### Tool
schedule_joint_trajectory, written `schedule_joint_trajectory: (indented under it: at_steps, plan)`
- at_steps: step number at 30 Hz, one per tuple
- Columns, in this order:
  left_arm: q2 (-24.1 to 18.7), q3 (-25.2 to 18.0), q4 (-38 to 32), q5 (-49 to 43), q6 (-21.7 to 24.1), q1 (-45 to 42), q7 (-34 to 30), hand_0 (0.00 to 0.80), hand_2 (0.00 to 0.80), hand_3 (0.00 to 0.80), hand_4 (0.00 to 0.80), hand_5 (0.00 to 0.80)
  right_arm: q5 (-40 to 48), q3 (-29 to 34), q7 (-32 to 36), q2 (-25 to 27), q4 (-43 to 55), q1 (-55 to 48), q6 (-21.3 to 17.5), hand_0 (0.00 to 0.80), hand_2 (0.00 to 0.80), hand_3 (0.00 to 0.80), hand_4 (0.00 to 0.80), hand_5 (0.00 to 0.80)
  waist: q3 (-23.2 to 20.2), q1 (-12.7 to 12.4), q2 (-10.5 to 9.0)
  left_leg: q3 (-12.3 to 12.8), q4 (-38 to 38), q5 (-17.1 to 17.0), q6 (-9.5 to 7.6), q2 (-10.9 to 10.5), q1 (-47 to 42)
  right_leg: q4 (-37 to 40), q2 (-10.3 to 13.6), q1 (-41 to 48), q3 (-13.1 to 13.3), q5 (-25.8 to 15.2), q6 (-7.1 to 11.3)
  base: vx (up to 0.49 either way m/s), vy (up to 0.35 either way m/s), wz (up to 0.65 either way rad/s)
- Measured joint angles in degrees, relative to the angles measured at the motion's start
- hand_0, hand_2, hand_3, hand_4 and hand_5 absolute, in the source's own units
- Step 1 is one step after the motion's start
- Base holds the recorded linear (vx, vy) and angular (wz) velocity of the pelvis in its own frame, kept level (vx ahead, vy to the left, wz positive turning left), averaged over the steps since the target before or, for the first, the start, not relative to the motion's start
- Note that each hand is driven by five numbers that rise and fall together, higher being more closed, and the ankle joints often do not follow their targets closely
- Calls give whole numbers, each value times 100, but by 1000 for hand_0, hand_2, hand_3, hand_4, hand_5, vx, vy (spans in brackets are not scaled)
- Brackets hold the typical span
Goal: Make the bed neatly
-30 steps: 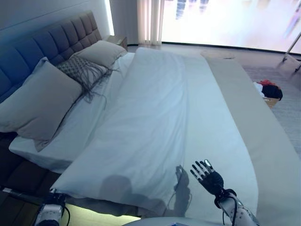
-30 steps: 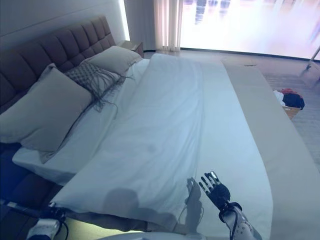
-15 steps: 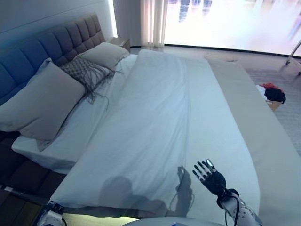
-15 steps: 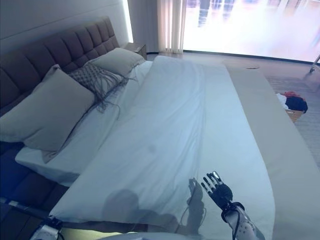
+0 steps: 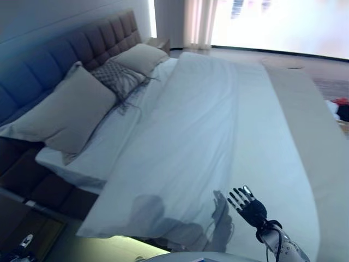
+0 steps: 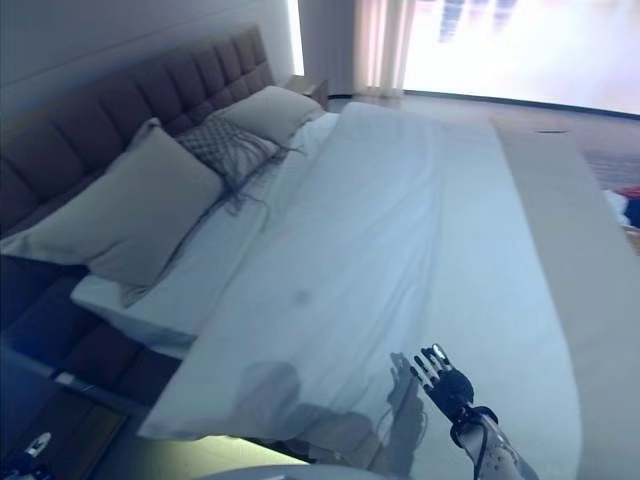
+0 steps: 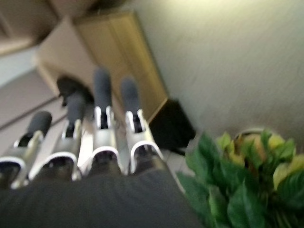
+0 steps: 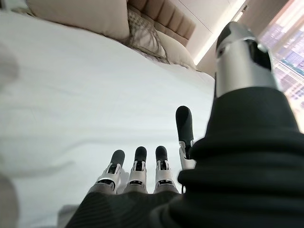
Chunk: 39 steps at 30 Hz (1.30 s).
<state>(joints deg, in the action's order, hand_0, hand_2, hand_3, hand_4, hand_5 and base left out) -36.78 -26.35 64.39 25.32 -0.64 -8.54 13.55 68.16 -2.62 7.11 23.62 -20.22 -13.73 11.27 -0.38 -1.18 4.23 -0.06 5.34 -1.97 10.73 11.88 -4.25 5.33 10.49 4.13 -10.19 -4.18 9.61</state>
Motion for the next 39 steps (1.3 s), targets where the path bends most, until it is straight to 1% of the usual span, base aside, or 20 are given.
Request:
schedule_joint_trajectory:
  at_steps: [3, 5, 10, 13, 15, 17, 21, 23, 25, 26, 28, 29, 31, 33, 34, 35, 36, 37, 38, 39]
  plan:
    - [-22, -19, -14, 47, -2, -208, -142, 0, 0, 0, 0, 0, -1, 3, -2, -5, -7, -15, -16, 0, 0, 0, 0, 0, 14, -156, 68, -19, -4, -2, -2, -16, 32, -2, 12, 4, -35, 13, -2, 18, 4, 7]
    - [-13, -34, -24, 80, -4, -300, -217, 0, 0, 0, 0, 0, -3, 4, -5, -21, -6, -7, -16, 0, 0, 0, 0, 0, 15, -160, 75, -86, -10, -8, -7, -17, 90, -2, 9, 14, -112, 19, -5, 37, 6, 15]
    - [154, -43, -547, 574, 23, -351, -588, 0, 0, 0, 0, 0, -5, 8, -9, -52, -5, 4, -14, 0, 0, 0, 0, 0, 18, -182, -24, -152, -34, -9, -5, -32, 83, -3, -3, 53, -148, 19, 6, 24, 11, 7]
    - [656, 31, -1651, 1153, 111, -445, -1146, 0, 0, 0, 0, 0, -9, 80, -9, -155, 6, -36, -21, 0, 0, 0, 0, 0, 38, -280, -118, -154, -40, -10, -5, -52, 84, -6, 14, 61, -146, 19, 12, -12, 12, 0]
    - [1087, 410, -2129, 1553, 279, -468, -1704, 0, 0, 0, 0, 0, -70, 195, 11, -333, 5, -70, -99, 0, 0, 0, 0, 0, 54, -277, -137, -153, -41, -9, -8, -89, 76, -10, 59, 48, -140, 29, 10, -49, 53, -1]
    - [1360, 841, -2296, 1731, 295, -407, -2144, 0, 0, 0, 0, 0, -125, 197, 37, -369, 5, -95, -115, 0, 0, 0, 0, 0, 90, -252, -158, -142, -41, -9, -9, -131, 28, -14, 95, 43, -119, 23, 20, -42, 82, -6]
    - [1499, 1313, -2521, 1942, 307, -331, -2655, 0, 0, 0, 0, 0, -234, 248, 67, -481, 0, -128, -201, 0, 0, 0, 0, 0, 256, -209, -172, 23, -48, 1, -21, -162, -76, -24, 157, 24, 39, 7, 40, -50, 138, -17]
    - [1516, 1485, -2562, 1958, 306, -238, -2797, 0, 0, 0, 0, 0, -269, 275, 66, -482, 9, -124, -223, 0, 0, 0, 0, 0, 316, -111, -211, 106, -48, 24, -65, -264, -139, -31, 244, 13, 137, -28, 89, -103, 187, -25]
    - [1559, 1650, -2741, 2108, 302, -210, -2828, 0, 0, 0, 0, 0, -354, 333, 64, -480, 17, -106, -223, 0, 0, 0, 0, 0, 380, -127, -222, 305, -49, 54, -128, -380, -221, -40, 340, -30, 310, -93, 172, -143, 214, -39]
    - [1587, 1674, -2775, 2162, 303, -155, -2828, 0, 0, 0, 0, 0, -376, 350, 59, -482, 22, -100, -223, 0, 0, 0, 0, 0, 403, -117, -237, 336, -56, 60, -155, -452, -228, -41, 410, -42, 354, -128, 214, -153, 229, -23]
    - [1593, 1739, -2761, 2355, 300, 73, -2804, 0, 0, 0, 0, 0, -455, 404, 38, -531, 39, -77, -227, 0, 0, 0, 0, 0, 506, 35, -299, 464, -78, 81, -240, -580, -252, -213, 551, -155, 388, -157, 258, -176, 247, -25]
    - [1589, 1728, -2761, 2426, 299, 161, -2785, 0, 0, 0, 0, 0, -456, 385, 26, -542, 50, -11, -227, 0, 0, 0, 0, 0, 565, 23, -316, 523, -98, 100, -287, -620, -251, -384, 596, -274, 373, -156, 258, -200, 244, -38]
    - [1585, 1724, -2646, 2437, 293, 483, -2677, 0, 0, 0, 0, 0, -454, 379, 22, -571, 80, 56, -258, 0, 0, 0, 0, 0, 724, 66, -334, 633, -285, 213, -428, -717, -156, -1007, 667, -631, 361, -185, 219, -183, 186, -28]
    - [1575, 1736, -2596, 2333, 331, 759, -2562, 0, 0, 0, 0, 0, -449, 228, 51, -571, 72, -15, -309, 0, 0, 0, 0, 0, 730, 59, -320, 620, -466, 257, -527, -688, -12, -1447, 663, -959, 291, -430, -5, -153, 66, -11]
    - [1557, 1746, -2584, 2237, 389, 857, -2504, 0, 0, 0, 0, 0, -441, 62, 61, -570, 50, 1, -339, 0, 0, 0, 0, 0, 749, 22, -311, 622, -470, 229, -589, -584, 25, -1863, 621, -1083, 262, -191, -44, -164, 3, 11]
    - [1537, 1798, -2591, 2133, 437, 881, -2449, 0, 0, 0, 0, 0, -415, -105, 65, -568, 41, 16, -362, 0, 0, 0, 0, 0, 723, 32, -310, 605, -484, 191, -627, -471, 90, -2909, 447, -1269, 274, 434, -135, -153, -13, 33]
    - [1475, 1902, -2602, 2013, 458, 850, -2426, 0, 0, 0, 0, 0, -348, -267, 64, -565, 56, 25, -403, 0, 0, 0, 0, 0, 685, -5, -350, 612, -484, 156, -662, -381, 133, -3756, 237, -1331, 270, 921, -177, -178, -38, 41]
    - [1372, 1992, -2587, 1934, 457, 764, -2393, 0, 0, 0, 0, 0, -306, -312, 66, -613, 111, 40, -457, 0, 0, 0, 0, 0, 583, -70, -505, 581, -502, 132, -675, -445, 202, -4028, 87, -1317, 244, 1317, -263, -188, -57, 7]
    - [1335, 2015, -2494, 1914, 446, 630, -2354, 0, 0, 0, 0, 0, -254, -280, 59, -632, 99, 140, -511, 0, 0, 0, 0, 0, 532, -203, -579, 541, -515, 112, -630, -550, 245, -3692, 68, -1243, 216, 1481, -293, -219, -71, -28]
    - [1335, 2012, -2392, 1924, 396, 508, -2317, 0, 0, 0, 0, 0, -215, -225, 55, -657, 94, 232, -578, 0, 0, 0, 0, 0, 487, -302, -563, 355, -522, 119, -635, -590, 323, -3165, -36, -1085, 259, 1513, -312, -244, -72, -60]
